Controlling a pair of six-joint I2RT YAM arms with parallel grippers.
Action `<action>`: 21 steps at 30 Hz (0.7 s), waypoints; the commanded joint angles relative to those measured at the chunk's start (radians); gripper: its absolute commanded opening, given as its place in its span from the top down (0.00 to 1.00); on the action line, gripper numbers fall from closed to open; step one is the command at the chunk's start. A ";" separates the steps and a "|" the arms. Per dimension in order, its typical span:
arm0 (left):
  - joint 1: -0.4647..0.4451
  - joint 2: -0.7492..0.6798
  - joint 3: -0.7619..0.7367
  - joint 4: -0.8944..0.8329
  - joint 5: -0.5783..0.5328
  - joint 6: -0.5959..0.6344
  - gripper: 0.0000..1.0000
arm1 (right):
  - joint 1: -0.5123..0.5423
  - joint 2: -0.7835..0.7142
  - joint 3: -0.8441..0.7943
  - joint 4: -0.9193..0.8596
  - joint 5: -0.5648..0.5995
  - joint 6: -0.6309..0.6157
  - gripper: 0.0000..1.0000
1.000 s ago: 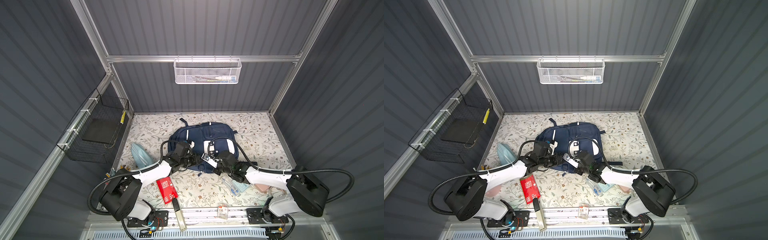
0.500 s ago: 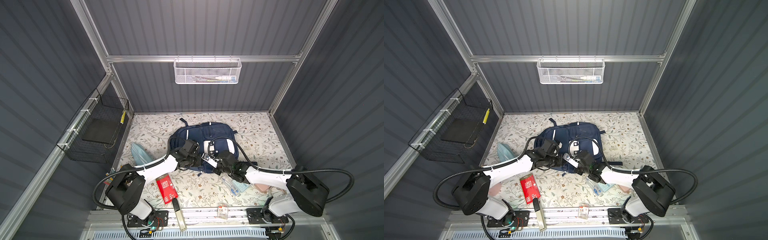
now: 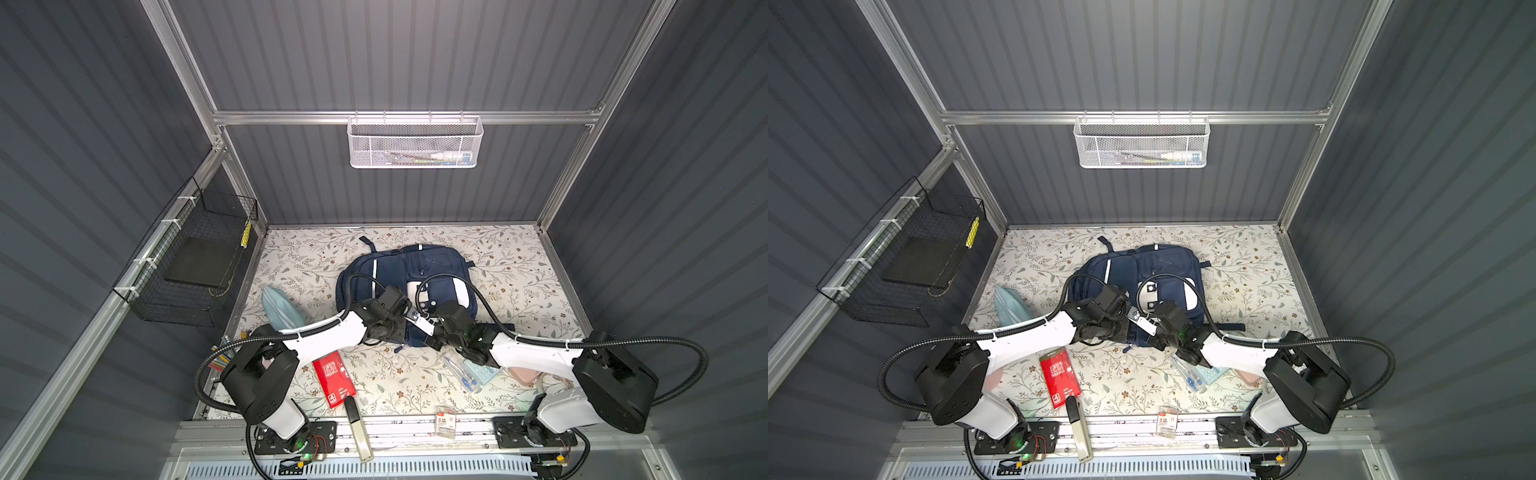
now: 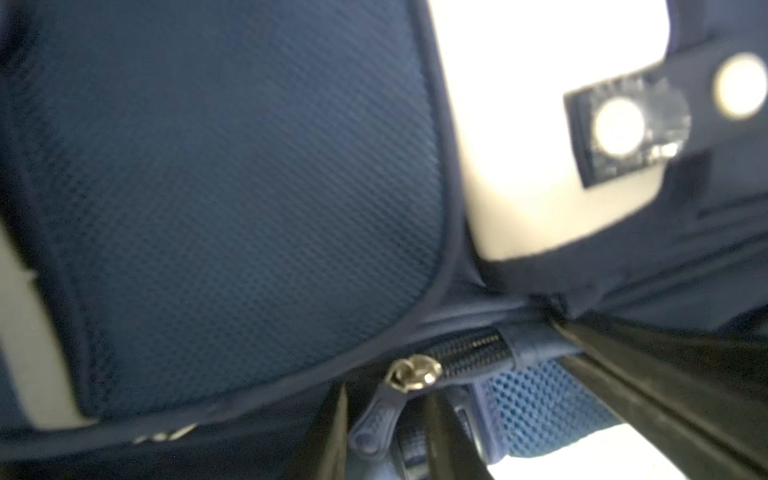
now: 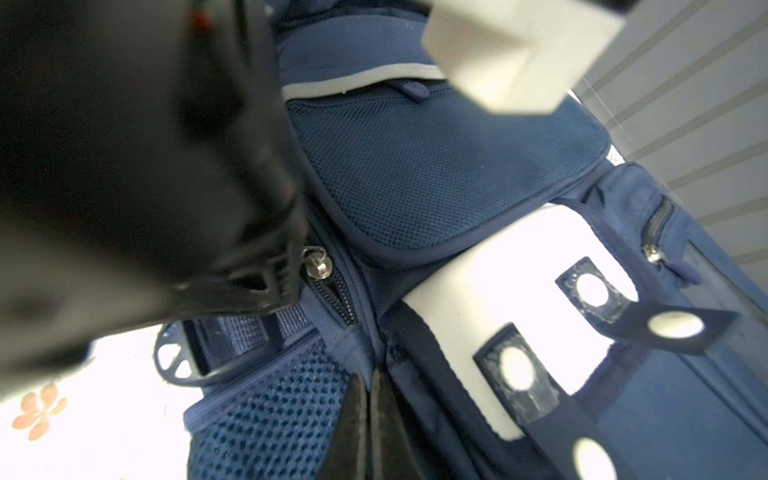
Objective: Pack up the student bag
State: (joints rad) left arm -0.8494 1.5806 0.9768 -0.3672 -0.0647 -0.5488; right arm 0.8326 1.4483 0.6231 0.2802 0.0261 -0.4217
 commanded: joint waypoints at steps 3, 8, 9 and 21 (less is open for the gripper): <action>-0.011 0.004 0.034 -0.010 0.003 0.030 0.93 | 0.004 0.019 0.003 -0.034 -0.014 0.030 1.00; -0.001 -0.016 0.043 -0.054 -0.032 0.048 1.00 | 0.005 -0.001 -0.021 -0.026 -0.003 0.035 1.00; 0.010 -0.018 0.043 -0.064 -0.029 0.051 1.00 | 0.005 -0.009 -0.032 -0.016 -0.002 0.035 1.00; 0.219 -0.169 -0.013 -0.165 0.052 0.100 1.00 | -0.005 -0.096 0.002 -0.111 0.158 -0.101 1.00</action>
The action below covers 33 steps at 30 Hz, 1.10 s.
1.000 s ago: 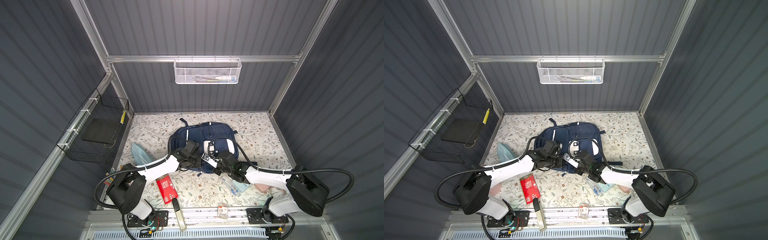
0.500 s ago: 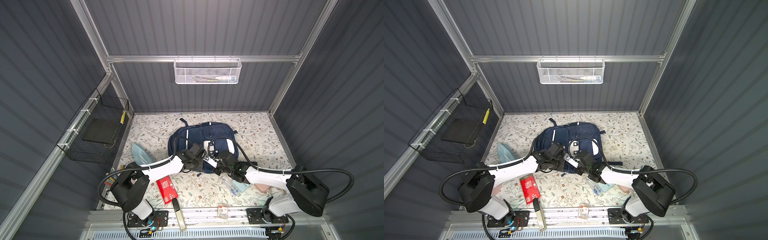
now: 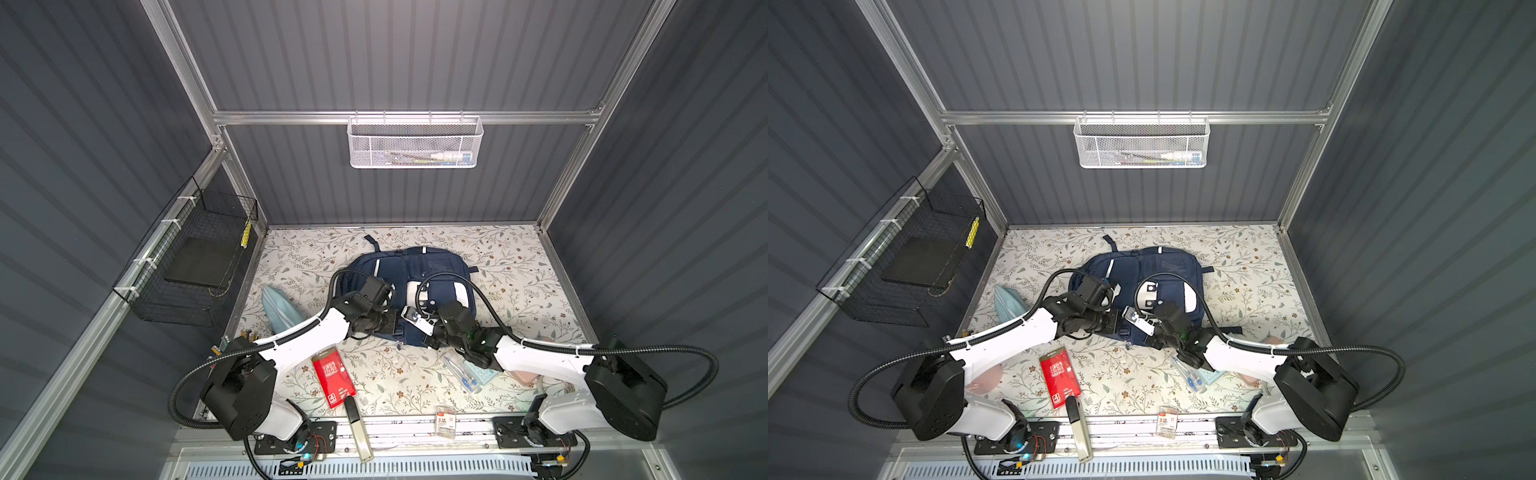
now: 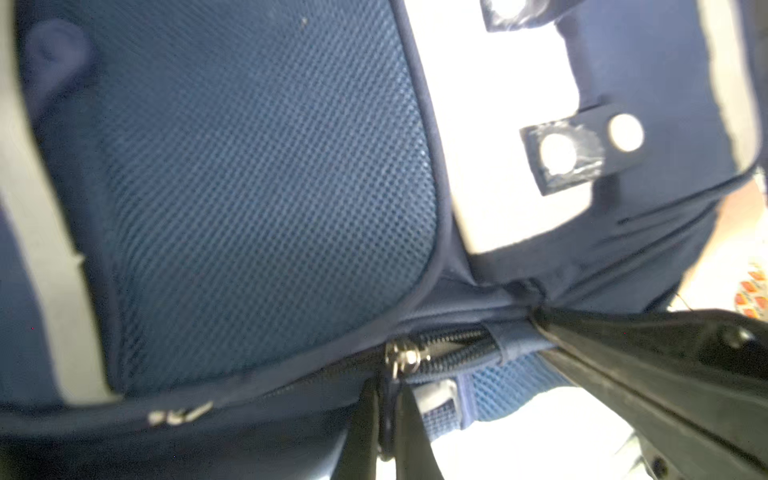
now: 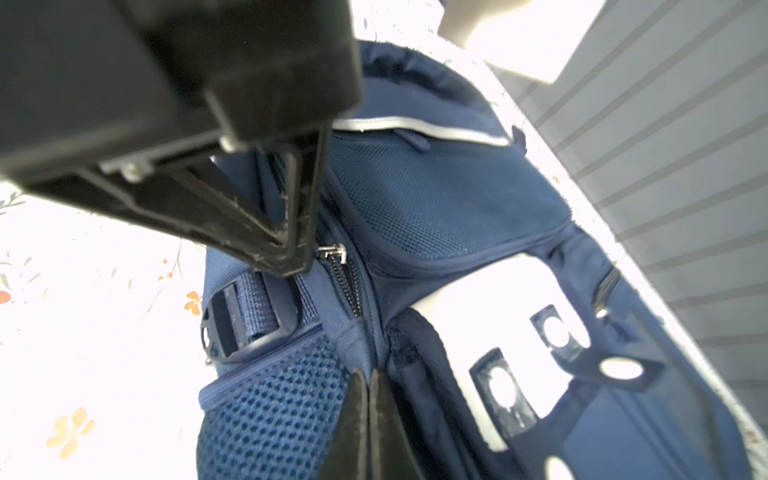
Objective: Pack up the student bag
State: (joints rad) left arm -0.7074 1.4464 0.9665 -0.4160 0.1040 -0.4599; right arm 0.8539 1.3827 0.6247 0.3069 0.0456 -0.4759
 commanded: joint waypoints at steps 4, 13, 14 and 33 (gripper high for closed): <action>0.089 -0.033 -0.021 -0.075 -0.014 -0.005 1.00 | -0.049 -0.042 0.020 -0.181 0.087 -0.030 1.00; 0.048 0.019 -0.038 0.067 0.195 0.006 0.89 | 0.000 0.045 0.063 -0.229 -0.046 -0.090 0.77; 0.045 0.024 -0.036 0.057 0.173 0.015 0.84 | 0.000 0.055 0.069 -0.231 -0.043 -0.096 0.77; -0.054 -0.017 -0.113 0.087 -0.148 0.146 0.52 | -0.013 0.103 0.084 -0.242 -0.061 -0.120 1.00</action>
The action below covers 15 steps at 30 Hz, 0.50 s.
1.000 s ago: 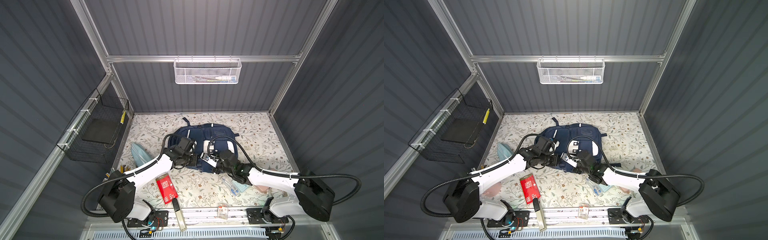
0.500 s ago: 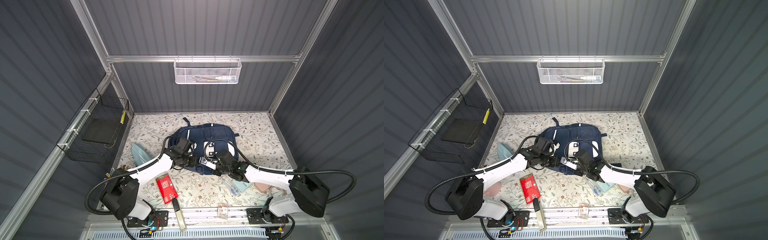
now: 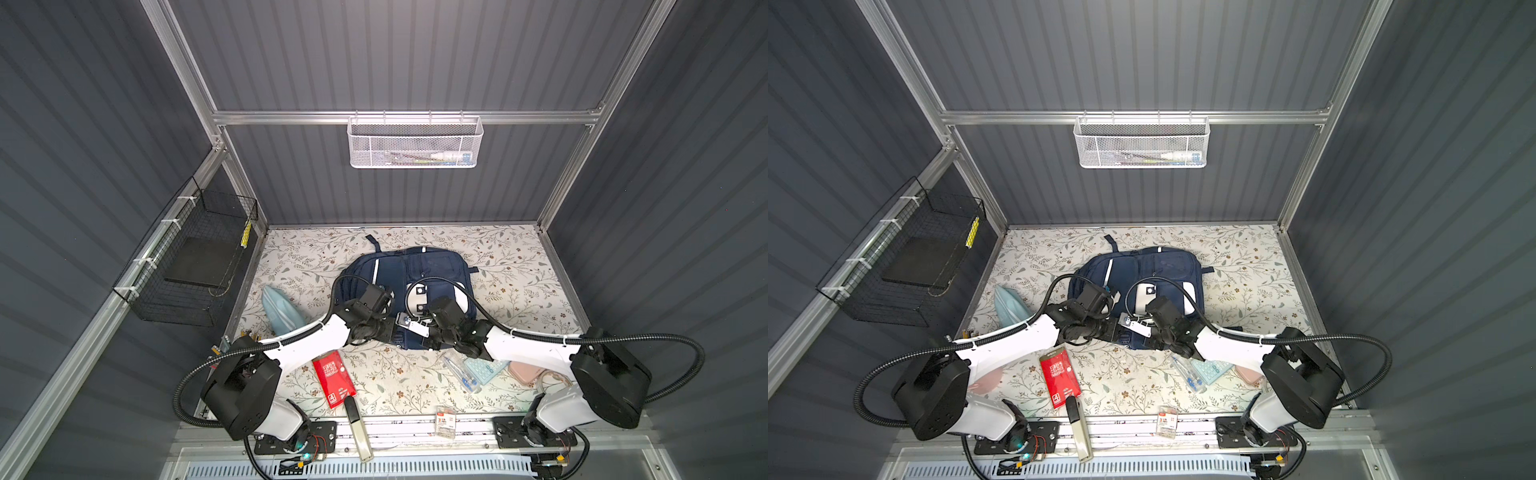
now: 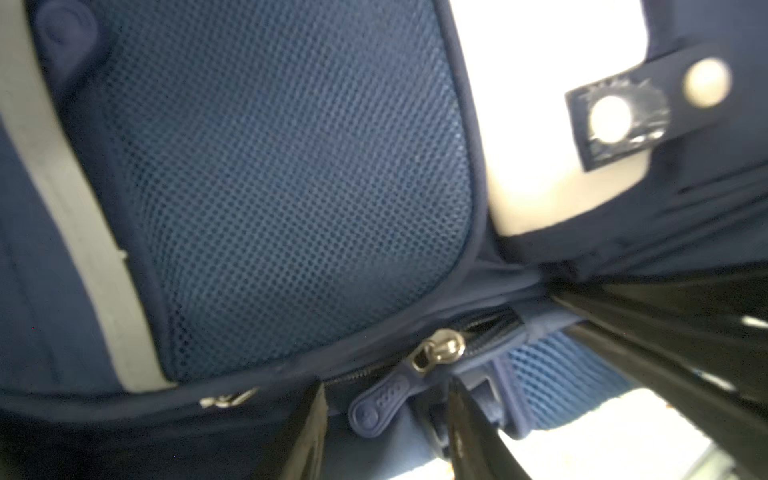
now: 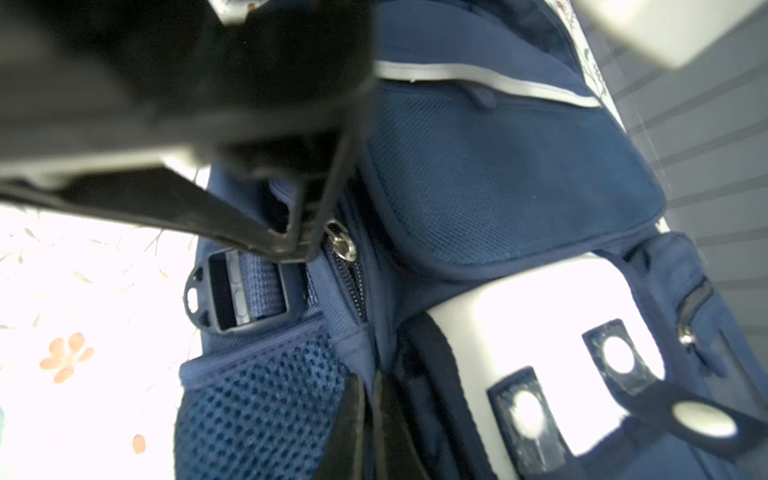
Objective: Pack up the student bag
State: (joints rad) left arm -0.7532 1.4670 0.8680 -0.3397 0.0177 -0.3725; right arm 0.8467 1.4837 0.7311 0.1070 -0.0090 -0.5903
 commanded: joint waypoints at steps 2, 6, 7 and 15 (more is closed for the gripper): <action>-0.006 -0.046 -0.015 0.028 -0.051 0.103 0.52 | -0.009 -0.009 -0.020 -0.064 0.001 -0.030 1.00; -0.005 0.022 0.014 0.044 0.010 0.191 0.53 | -0.019 -0.023 -0.004 -0.087 -0.040 -0.072 1.00; -0.005 0.028 0.007 0.064 0.025 0.201 0.53 | -0.024 -0.023 0.000 -0.094 -0.059 -0.074 1.00; -0.005 0.064 0.002 0.165 0.097 0.217 0.74 | -0.024 -0.054 -0.043 -0.043 -0.126 -0.055 1.00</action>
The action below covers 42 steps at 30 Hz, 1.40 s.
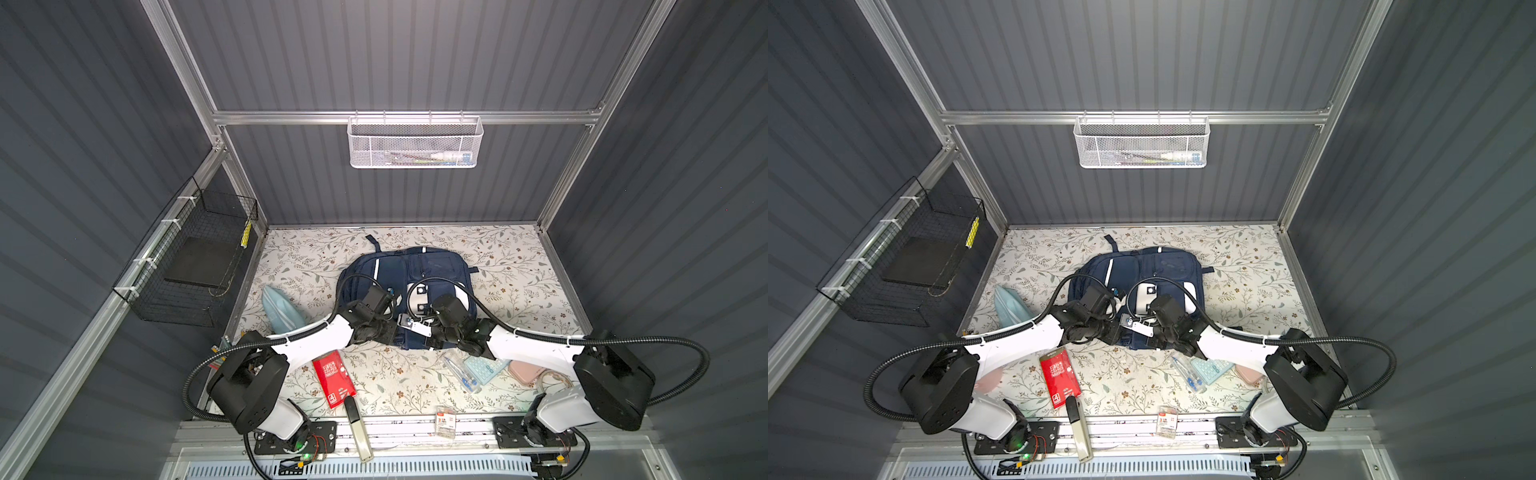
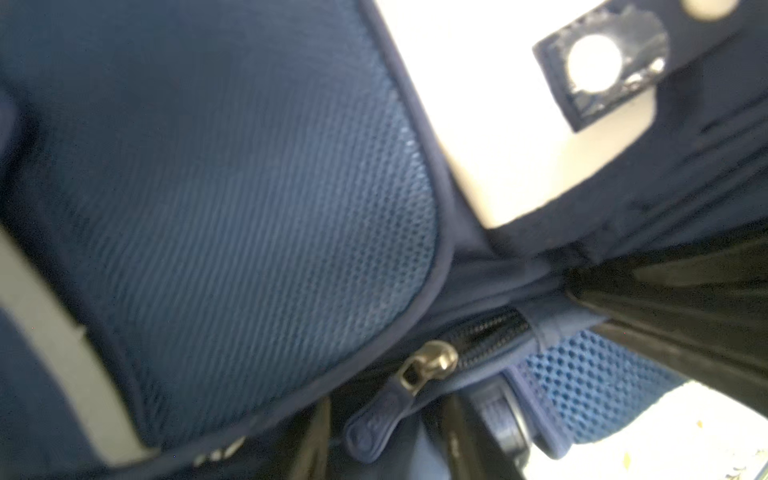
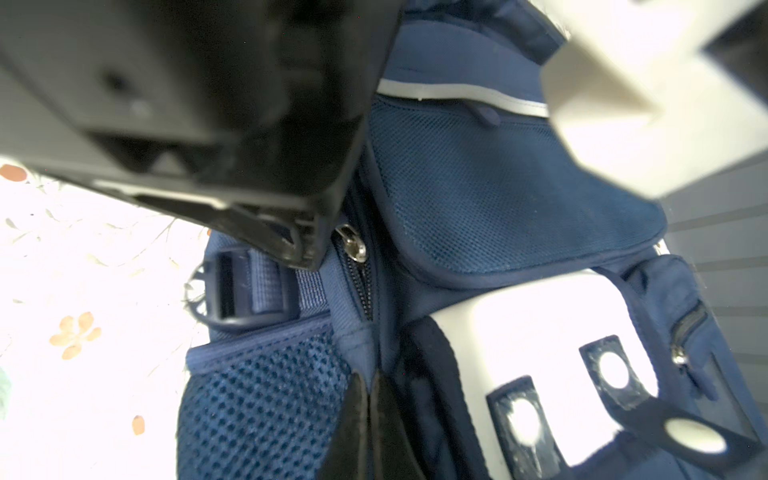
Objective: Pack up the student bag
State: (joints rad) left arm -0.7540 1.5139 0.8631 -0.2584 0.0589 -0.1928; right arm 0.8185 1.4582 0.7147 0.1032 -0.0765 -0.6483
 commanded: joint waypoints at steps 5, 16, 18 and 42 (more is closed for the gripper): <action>0.001 -0.030 0.008 0.030 0.002 0.026 0.89 | -0.002 -0.024 -0.033 -0.076 0.022 -0.025 1.00; 0.026 -0.097 -0.020 -0.041 -0.038 -0.037 0.97 | -0.037 -0.017 -0.036 -0.115 0.135 -0.029 1.00; 0.026 -0.073 -0.027 -0.038 -0.019 -0.036 0.94 | -0.041 -0.020 -0.042 -0.117 0.155 -0.026 1.00; 0.010 -0.060 -0.139 0.176 0.005 -0.097 0.57 | -0.039 0.088 0.212 -0.347 -0.142 -0.099 0.58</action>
State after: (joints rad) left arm -0.7418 1.4445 0.7254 -0.1074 0.0891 -0.2996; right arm 0.7795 1.5249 0.9169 -0.2062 -0.1619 -0.7345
